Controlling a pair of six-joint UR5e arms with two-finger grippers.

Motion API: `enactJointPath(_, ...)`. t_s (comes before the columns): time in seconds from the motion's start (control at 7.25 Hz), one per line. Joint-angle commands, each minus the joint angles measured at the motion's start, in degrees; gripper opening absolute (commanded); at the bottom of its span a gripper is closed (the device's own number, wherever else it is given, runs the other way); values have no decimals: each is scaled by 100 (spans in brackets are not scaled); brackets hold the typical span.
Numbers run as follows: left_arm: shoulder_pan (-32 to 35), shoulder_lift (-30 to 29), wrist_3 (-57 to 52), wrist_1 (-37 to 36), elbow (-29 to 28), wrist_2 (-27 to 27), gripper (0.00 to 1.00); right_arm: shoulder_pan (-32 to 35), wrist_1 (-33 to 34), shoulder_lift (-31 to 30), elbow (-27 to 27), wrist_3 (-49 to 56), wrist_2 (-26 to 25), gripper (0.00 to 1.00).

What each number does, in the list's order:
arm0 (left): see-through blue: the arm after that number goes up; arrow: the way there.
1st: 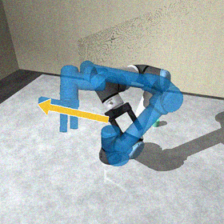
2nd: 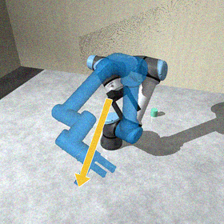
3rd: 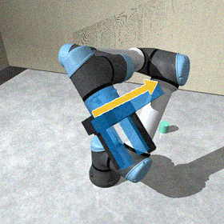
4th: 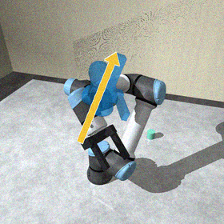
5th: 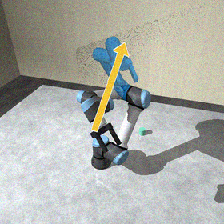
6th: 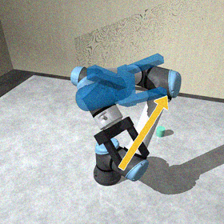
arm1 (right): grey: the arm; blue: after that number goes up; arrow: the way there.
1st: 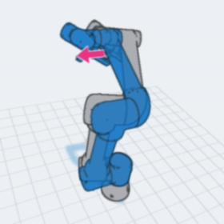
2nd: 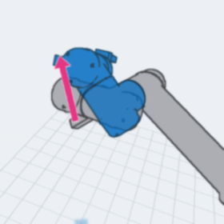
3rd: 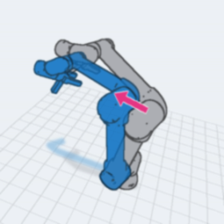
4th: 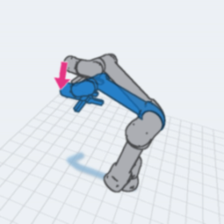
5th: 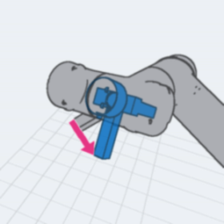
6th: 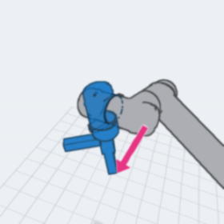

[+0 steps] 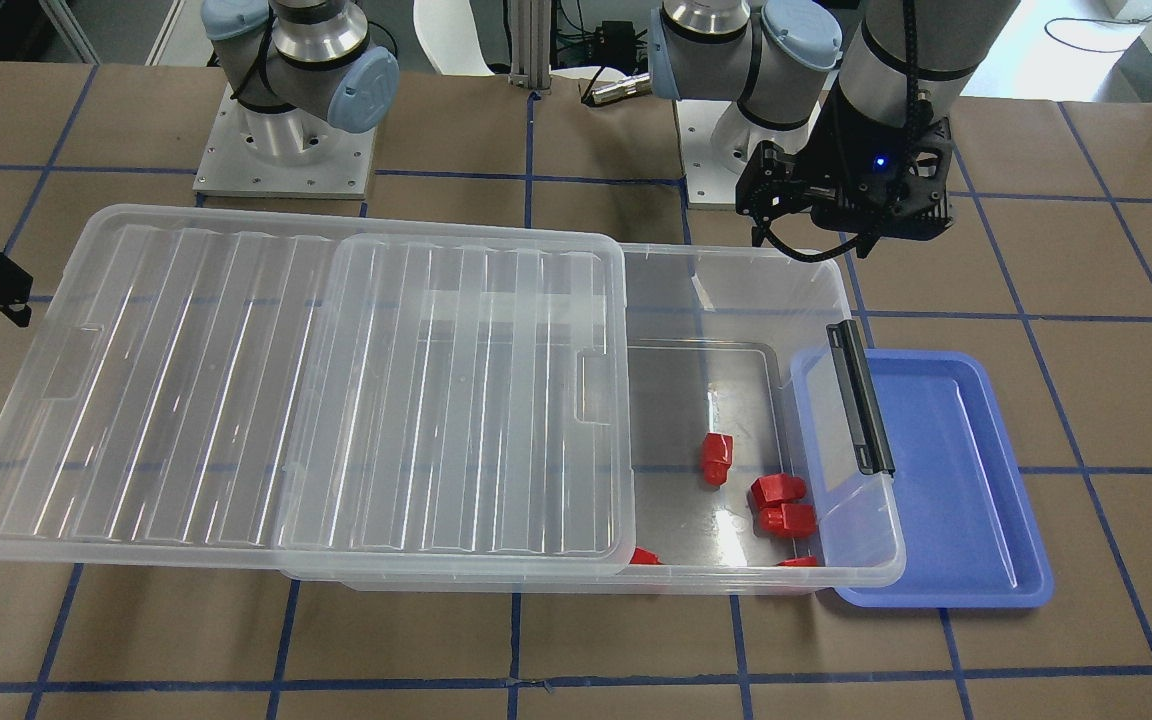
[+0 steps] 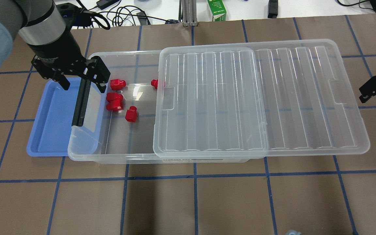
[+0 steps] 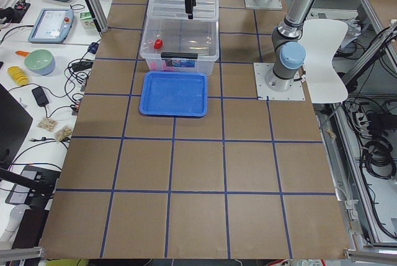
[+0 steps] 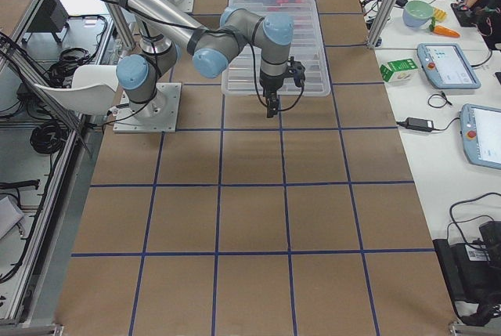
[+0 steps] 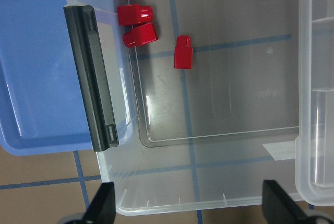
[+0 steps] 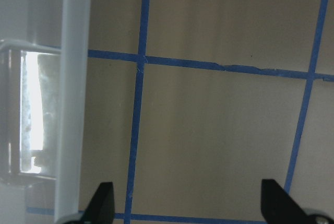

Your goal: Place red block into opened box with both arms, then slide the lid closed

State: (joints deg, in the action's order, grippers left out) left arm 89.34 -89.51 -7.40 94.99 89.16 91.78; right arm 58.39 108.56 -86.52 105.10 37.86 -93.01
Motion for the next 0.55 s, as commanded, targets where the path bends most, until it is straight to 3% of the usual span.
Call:
enactJointPath(0.0,-162,39,-16,10,40,24,100,40,43,39,63,-67,11,99)
enactJointPath(0.41,-154,57,-7,19,49,-2,100,145,51,-14,213,-461,274,100)
